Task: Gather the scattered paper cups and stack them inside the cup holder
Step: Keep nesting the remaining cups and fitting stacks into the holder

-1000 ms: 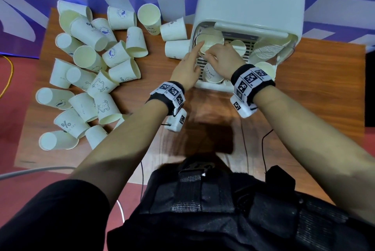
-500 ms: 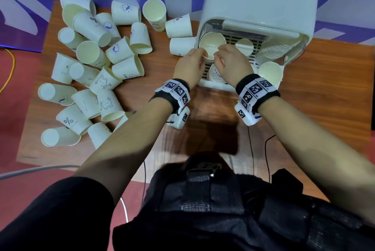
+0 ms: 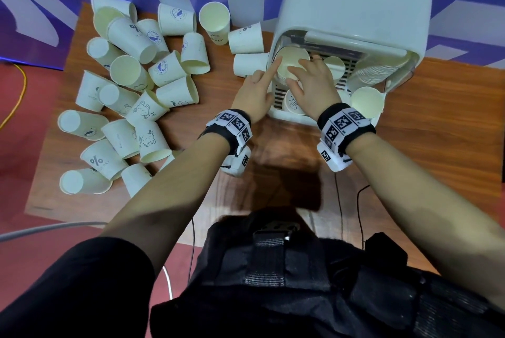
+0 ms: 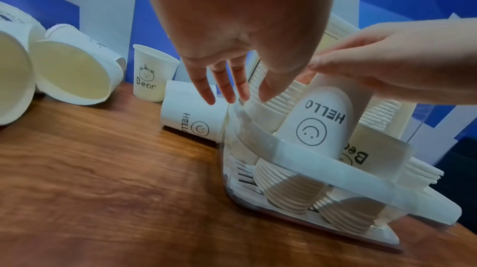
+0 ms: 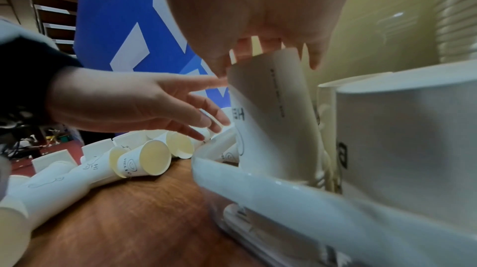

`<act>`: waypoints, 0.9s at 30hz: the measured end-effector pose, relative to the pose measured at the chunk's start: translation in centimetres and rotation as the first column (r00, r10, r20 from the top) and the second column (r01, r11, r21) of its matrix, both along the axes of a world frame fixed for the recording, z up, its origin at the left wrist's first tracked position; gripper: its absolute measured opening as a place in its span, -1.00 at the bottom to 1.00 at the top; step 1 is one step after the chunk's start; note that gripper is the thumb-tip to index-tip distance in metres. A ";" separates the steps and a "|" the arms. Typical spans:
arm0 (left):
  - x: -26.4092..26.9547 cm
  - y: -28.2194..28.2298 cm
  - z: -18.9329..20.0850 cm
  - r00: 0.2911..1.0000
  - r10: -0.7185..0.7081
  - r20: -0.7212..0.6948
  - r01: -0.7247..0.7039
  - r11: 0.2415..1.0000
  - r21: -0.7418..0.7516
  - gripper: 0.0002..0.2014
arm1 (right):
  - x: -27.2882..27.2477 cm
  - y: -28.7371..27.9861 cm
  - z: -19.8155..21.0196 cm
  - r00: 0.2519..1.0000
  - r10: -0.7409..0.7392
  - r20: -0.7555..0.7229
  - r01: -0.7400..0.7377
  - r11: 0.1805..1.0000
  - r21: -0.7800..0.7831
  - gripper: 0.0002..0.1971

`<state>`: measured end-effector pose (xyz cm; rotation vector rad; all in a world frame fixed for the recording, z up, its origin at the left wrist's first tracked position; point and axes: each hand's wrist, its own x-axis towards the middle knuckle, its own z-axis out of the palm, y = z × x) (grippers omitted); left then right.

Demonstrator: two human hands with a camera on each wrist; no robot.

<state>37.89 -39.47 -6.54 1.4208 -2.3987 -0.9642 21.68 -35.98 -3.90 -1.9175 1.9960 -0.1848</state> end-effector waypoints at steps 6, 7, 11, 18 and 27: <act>1.3 0.8 0.9 0.994 0.053 -0.095 -0.049 0.998 0.044 -0.30 | 1.4 2.3 0.7 0.992 0.059 0.111 -0.039 0.984 -0.171 -0.65; 1.7 0.9 1.0 0.992 0.068 -0.102 -0.064 0.997 0.045 -0.34 | 1.9 2.4 0.9 0.985 0.084 0.152 -0.056 0.982 -0.182 -0.67; 4.5 1.4 1.6 0.996 0.079 -0.050 -0.078 0.997 0.014 -0.47 | 4.4 3.0 2.3 0.964 0.133 0.230 -0.092 0.979 -0.179 -0.66; 10.7 1.5 2.5 0.985 0.156 -0.081 -0.154 0.988 0.026 -0.48 | 9.8 2.9 3.5 0.964 0.142 0.224 -0.133 0.990 -0.053 -0.63; 18.5 0.1 3.6 0.955 0.294 -0.028 -0.292 0.955 0.060 -0.47 | 16.7 1.9 2.6 0.961 0.121 0.247 -0.163 0.974 0.157 -0.55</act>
